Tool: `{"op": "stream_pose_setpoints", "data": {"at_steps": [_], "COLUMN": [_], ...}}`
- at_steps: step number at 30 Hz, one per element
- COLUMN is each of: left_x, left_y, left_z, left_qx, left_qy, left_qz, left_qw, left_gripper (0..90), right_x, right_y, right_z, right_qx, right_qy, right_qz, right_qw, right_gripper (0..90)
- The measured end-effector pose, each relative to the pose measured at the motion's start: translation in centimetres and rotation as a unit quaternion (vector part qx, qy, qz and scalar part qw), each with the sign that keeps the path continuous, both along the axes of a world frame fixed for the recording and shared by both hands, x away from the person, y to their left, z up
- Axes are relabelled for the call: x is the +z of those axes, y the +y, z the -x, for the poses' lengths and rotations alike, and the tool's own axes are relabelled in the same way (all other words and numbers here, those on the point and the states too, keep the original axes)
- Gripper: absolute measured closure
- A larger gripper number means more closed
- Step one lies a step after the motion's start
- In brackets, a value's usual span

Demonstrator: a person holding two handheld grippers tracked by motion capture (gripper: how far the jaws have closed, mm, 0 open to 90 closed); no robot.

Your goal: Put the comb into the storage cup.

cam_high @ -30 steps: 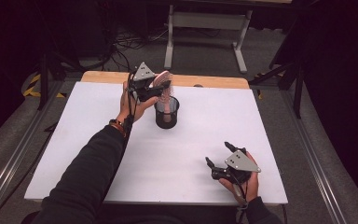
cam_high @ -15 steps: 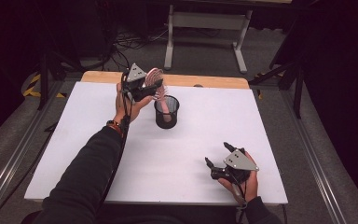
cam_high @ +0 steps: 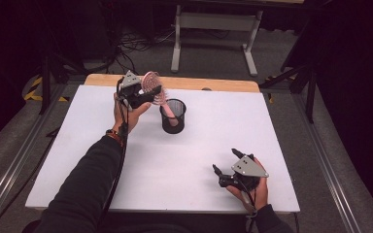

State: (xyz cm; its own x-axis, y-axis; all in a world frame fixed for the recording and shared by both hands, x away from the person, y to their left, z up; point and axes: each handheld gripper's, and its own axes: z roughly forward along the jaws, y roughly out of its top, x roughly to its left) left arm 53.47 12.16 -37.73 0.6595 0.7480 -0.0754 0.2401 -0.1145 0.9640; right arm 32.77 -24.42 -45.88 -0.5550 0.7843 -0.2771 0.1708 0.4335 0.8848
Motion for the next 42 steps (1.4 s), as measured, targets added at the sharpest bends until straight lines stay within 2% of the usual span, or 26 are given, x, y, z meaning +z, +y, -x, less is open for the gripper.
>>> {"op": "stream_pose_setpoints", "data": {"at_steps": [3,6,8,10,17,19,23,25,28,30,35,36,39,42], "left_x": [-0.1,-0.5,-0.7,-0.8,-0.7,-0.8,-0.8,-0.8,-0.6,-0.6,-0.2,0.2,0.9,1.4], "left_y": [-0.4,-0.9,-1.0,-1.0,-1.0,-1.1,-1.1,-1.1,-1.1,-1.0,-1.1,-1.2,-1.3,-1.1], "left_z": [0.2,0.2,0.3,0.3,0.3,0.4,0.4,0.4,0.5,0.5,0.7,0.9,1.3,1.4], "left_qx": [-0.006,-0.007,-0.013,-0.012,-0.011,-0.011,-0.012,-0.012,-0.008,-0.009,-0.010,-0.006,0.006,0.003], "left_qy": [-0.001,0.002,0.013,0.015,0.015,0.016,0.017,0.014,0.009,0.008,0.001,-0.013,-0.025,-0.030], "left_qz": [-0.005,-0.034,-0.027,-0.027,-0.032,-0.030,-0.026,-0.025,-0.038,-0.034,-0.043,-0.052,-0.063,-0.071], "left_qw": [1.0000,0.9994,0.9995,0.9995,0.9993,0.9994,0.9995,0.9995,0.9992,0.9993,0.9990,0.9986,0.9977,0.9970], "left_gripper": [53.6,50.3,50.8,51.2,51.8,52.0,52.0,51.4,47.2,45.9,40.1,39.0,35.3,32.2], "right_x": [0.0,-0.1,0.0,0.0,0.3,0.4,0.6,0.6,0.6,0.5,0.5,0.5,0.4,0.4], "right_y": [0.0,0.1,0.1,0.0,-0.6,-0.6,-0.8,-0.8,-0.9,-0.8,-0.8,-0.8,-0.8,-0.7], "right_z": [0.0,0.0,0.0,0.0,0.0,0.0,0.0,0.0,0.0,-0.1,-0.1,0.0,0.0,-0.1], "right_qx": [0.000,0.001,0.002,-0.001,-0.013,-0.014,-0.018,-0.017,-0.019,-0.018,-0.016,-0.018,-0.016,-0.015], "right_qy": [0.002,0.004,0.004,0.000,-0.006,-0.008,-0.013,-0.013,-0.011,-0.010,-0.009,-0.009,-0.007,-0.007], "right_qz": [0.001,0.002,0.001,-0.001,-0.009,0.000,-0.002,-0.004,-0.005,-0.002,-0.001,-0.004,-0.001,0.000], "right_qw": [1.0000,1.0000,1.0000,1.0000,0.9999,0.9999,0.9998,0.9998,0.9997,0.9998,0.9998,0.9998,0.9999,0.9999], "right_gripper": [15.9,15.9,15.9,15.9,15.9,15.9,15.9,15.9,15.9,15.9,15.9,15.8,15.8,15.8]}}
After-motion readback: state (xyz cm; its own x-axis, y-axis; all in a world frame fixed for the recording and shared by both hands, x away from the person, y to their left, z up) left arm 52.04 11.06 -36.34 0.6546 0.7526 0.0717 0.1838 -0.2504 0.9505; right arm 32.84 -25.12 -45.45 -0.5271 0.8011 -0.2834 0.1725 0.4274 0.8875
